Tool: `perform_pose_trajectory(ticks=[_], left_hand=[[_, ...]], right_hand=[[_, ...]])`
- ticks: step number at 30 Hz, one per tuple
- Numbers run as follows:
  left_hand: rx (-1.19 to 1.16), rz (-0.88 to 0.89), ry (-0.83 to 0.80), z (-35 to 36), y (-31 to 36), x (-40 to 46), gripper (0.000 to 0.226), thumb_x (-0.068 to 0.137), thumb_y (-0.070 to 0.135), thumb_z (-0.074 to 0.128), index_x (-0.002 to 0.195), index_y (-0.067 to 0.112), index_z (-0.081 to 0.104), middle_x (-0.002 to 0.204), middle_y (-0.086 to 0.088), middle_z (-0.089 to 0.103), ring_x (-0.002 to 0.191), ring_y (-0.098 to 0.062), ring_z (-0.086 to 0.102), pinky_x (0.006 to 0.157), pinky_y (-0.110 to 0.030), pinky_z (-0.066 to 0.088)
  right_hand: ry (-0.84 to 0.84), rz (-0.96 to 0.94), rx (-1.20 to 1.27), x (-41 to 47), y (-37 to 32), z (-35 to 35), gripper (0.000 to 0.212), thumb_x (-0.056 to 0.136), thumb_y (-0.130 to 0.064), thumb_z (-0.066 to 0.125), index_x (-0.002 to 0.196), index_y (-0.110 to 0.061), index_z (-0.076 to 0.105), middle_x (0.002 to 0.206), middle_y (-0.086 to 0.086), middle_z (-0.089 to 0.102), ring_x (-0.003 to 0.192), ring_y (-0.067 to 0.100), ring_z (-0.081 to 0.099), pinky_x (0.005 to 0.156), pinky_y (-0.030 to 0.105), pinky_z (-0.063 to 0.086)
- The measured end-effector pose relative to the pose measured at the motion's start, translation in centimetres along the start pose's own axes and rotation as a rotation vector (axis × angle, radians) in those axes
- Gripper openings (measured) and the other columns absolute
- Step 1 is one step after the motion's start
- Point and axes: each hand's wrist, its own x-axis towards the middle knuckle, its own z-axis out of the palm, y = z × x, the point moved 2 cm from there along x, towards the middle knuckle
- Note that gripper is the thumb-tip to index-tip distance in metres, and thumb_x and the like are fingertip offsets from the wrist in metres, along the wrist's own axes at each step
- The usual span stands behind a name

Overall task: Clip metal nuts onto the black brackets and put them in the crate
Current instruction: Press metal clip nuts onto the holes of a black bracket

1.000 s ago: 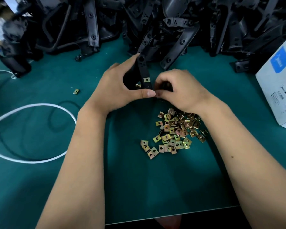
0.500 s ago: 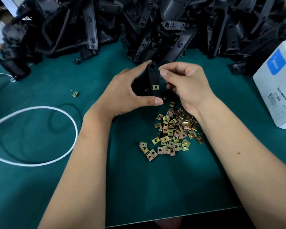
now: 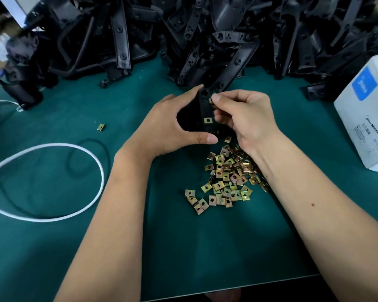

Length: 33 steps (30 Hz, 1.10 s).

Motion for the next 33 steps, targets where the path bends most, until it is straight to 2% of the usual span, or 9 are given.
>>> perform_pose_trajectory(ticks=[4,9,13,17,20,22,24,26,33], left_hand=[[-0.017,-0.042,-0.020,0.3,0.1,0.1,0.118,0.051,0.074,0.081,0.156,0.050,0.033,0.129,0.006,0.056,0.119,-0.004,0.049,0.086,0.000,0.031],[-0.042,-0.046,-0.026,0.4,0.2,0.1,0.119,0.051,0.071,0.083,0.157,0.048,0.032,0.132,0.005,0.055,0.122,-0.005,0.048,0.087,0.001,0.030],[-0.056,-0.041,-0.028,0.6,0.5,0.1,0.120,0.051,0.072,0.082,0.158,0.044,0.034,0.131,0.003,0.056,0.124,-0.009,0.050,0.094,-0.005,0.032],[-0.047,-0.045,-0.039,1.0,0.6,0.3,0.120,0.053,0.069,0.084,0.158,0.041,0.034,0.129,0.002,0.056,0.124,-0.011,0.051,0.103,-0.020,0.039],[-0.028,-0.042,-0.030,1.0,0.5,0.4,0.121,0.052,0.072,0.082,0.159,0.040,0.034,0.129,0.001,0.056,0.123,-0.012,0.051,0.096,-0.012,0.037],[0.001,-0.050,-0.005,0.9,0.4,0.3,0.122,0.052,0.074,0.083,0.159,0.041,0.034,0.120,0.001,0.057,0.116,-0.013,0.053,0.092,-0.013,0.039],[0.060,-0.067,0.029,1.0,0.3,0.4,0.123,0.052,0.075,0.084,0.159,0.042,0.032,0.112,0.002,0.054,0.107,-0.014,0.053,0.089,-0.021,0.042],[0.134,-0.103,0.067,1.2,0.2,0.5,0.124,0.053,0.075,0.085,0.160,0.043,0.030,0.109,0.002,0.050,0.101,-0.015,0.050,0.087,-0.026,0.041],[0.224,-0.125,0.103,1.8,0.9,0.6,0.126,0.052,0.075,0.086,0.160,0.044,0.028,0.110,0.003,0.047,0.098,-0.015,0.047,0.081,-0.030,0.042]], right_hand=[[-0.018,-0.011,-0.033,-0.1,-0.1,0.0,0.011,0.089,-0.001,0.076,0.080,-0.007,0.074,0.069,0.003,0.069,0.059,0.011,0.062,0.056,0.022,0.052],[-0.064,-0.015,0.024,-0.2,-0.3,0.1,0.014,0.090,0.003,0.073,0.090,-0.010,0.071,0.069,-0.001,0.065,0.060,0.009,0.061,0.057,0.021,0.051],[-0.061,-0.012,0.026,-0.3,-0.4,0.0,0.015,0.091,0.004,0.071,0.092,-0.011,0.069,0.066,-0.003,0.062,0.060,0.008,0.059,0.057,0.020,0.049],[-0.044,-0.024,-0.004,-0.5,-0.3,0.3,0.016,0.090,0.004,0.071,0.090,-0.012,0.069,0.067,-0.003,0.061,0.063,0.009,0.058,0.057,0.021,0.048],[-0.043,-0.034,-0.012,-0.5,-0.1,0.4,0.011,0.090,-0.001,0.074,0.095,-0.010,0.070,0.073,0.001,0.063,0.071,0.014,0.060,0.060,0.024,0.049],[-0.037,-0.047,-0.060,-0.4,0.2,0.4,0.012,0.091,-0.007,0.076,0.102,-0.008,0.071,0.078,0.005,0.067,0.075,0.018,0.063,0.061,0.026,0.051],[-0.003,-0.084,-0.162,-0.3,0.3,0.5,0.007,0.093,-0.016,0.075,0.097,-0.010,0.074,0.080,0.006,0.071,0.073,0.018,0.064,0.061,0.028,0.052],[0.055,-0.127,-0.250,-0.2,0.4,0.6,0.014,0.095,-0.021,0.071,0.086,-0.013,0.077,0.075,0.003,0.072,0.067,0.014,0.065,0.061,0.027,0.053],[0.101,-0.088,-0.296,-0.2,0.5,0.4,0.025,0.095,-0.020,0.068,0.072,-0.013,0.076,0.068,0.000,0.068,0.058,0.008,0.060,0.055,0.023,0.049]])
